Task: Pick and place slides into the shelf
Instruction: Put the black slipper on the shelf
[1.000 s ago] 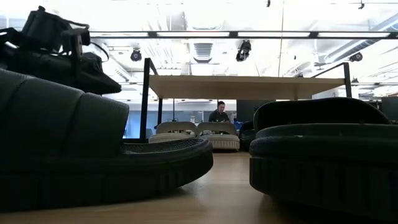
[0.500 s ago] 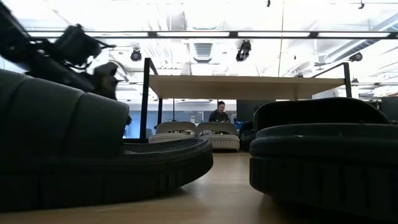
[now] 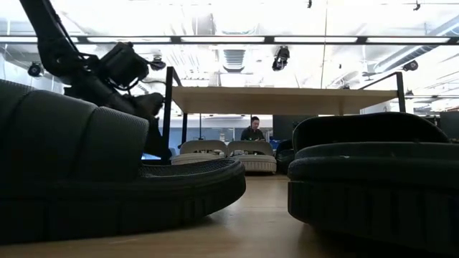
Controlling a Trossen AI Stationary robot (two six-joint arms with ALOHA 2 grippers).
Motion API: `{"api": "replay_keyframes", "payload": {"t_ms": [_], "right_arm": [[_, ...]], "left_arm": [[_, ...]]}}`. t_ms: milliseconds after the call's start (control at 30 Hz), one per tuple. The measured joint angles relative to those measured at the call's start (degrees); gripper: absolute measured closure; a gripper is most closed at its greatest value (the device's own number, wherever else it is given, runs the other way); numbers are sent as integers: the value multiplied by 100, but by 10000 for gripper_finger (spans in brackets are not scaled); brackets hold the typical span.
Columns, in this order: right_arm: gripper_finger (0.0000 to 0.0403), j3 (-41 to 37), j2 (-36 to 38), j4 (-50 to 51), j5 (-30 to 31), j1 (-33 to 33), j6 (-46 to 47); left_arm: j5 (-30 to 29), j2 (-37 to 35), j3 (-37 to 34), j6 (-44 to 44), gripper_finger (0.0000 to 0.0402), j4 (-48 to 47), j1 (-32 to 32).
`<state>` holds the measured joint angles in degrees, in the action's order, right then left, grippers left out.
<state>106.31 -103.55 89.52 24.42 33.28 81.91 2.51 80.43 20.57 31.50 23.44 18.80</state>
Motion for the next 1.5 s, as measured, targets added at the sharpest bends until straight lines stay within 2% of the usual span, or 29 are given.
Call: {"api": "replay_keyframes", "payload": {"t_ms": [300,567,667,833,967,1067,1167,1267,1500], "right_arm": [[390,-385,2,-33,108,241,593],[390,-380,7,-71,114,234,282],[390,-386,9,-46,194,292,271],[390,-294,-4,-81,187,562,147],[390,-431,-155,-482,-431,694,-189],[390,-663,-369,-1103,-699,701,-193],[390,-795,-544,-1855,-940,680,-344],[390,-689,-641,-2640,-804,684,-1060],[388,152,-1374,-2396,-716,823,-1971]], "left_arm": [[-95,306,91,-83,389,560,322],[-86,504,109,-281,389,593,640],[149,362,-18,-337,389,543,656],[1045,-503,-414,-540,389,549,564],[2415,-1570,-700,-594,389,548,537],[3232,-2369,-830,-173,389,556,498],[3319,-3062,-937,290,389,485,414],[3320,-3649,-956,582,389,273,326],[3456,-4696,-930,923,389,-386,66]]}}
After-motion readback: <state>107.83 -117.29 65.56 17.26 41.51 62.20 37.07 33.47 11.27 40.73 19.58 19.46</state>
